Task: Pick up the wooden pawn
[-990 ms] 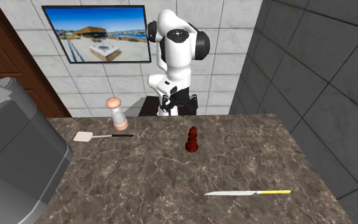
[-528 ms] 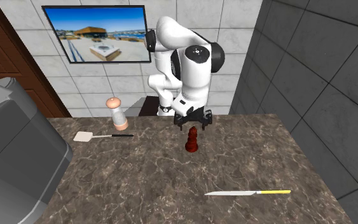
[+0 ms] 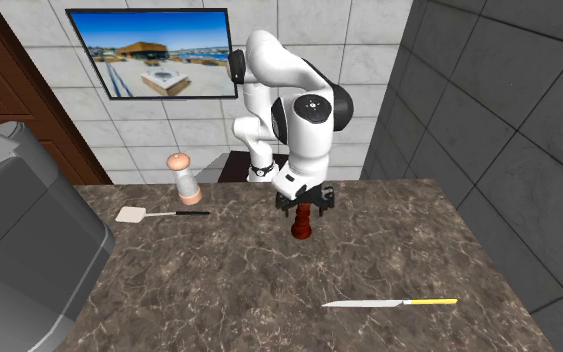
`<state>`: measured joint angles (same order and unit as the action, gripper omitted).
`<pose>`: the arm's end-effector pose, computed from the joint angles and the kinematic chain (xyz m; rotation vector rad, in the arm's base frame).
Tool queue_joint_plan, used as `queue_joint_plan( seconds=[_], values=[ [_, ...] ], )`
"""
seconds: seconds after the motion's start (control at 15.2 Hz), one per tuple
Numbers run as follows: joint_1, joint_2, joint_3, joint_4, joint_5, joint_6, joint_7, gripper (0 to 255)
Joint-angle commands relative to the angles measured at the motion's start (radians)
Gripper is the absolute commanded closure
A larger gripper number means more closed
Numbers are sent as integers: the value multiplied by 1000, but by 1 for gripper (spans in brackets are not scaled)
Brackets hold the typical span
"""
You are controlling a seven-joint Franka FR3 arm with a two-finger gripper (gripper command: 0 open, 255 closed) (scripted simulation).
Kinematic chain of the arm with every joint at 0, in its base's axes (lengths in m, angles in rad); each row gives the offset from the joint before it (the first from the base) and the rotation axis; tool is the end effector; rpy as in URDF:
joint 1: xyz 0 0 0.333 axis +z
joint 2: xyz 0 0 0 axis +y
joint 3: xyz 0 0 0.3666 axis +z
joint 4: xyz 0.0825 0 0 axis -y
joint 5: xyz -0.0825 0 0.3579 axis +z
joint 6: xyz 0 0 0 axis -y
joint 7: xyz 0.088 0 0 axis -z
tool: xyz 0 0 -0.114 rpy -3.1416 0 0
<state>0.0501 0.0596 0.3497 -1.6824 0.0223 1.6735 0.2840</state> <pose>0.5079 0.2110 0.5966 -3.1161 -0.1761 0.1177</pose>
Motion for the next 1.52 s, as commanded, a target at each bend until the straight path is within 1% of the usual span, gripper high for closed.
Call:
queue_joint_plan(
  seconds=[0.0,0.07,0.66,1.45],
  values=[
    [-1,-4,-1,-18,1,14,-3,0],
    [-1,-6,-1,-19,2,14,-2,255],
    [-1,-4,-1,-18,1,14,-3,255],
    [3,22,2,176,-7,-154,9,255]
  ],
)
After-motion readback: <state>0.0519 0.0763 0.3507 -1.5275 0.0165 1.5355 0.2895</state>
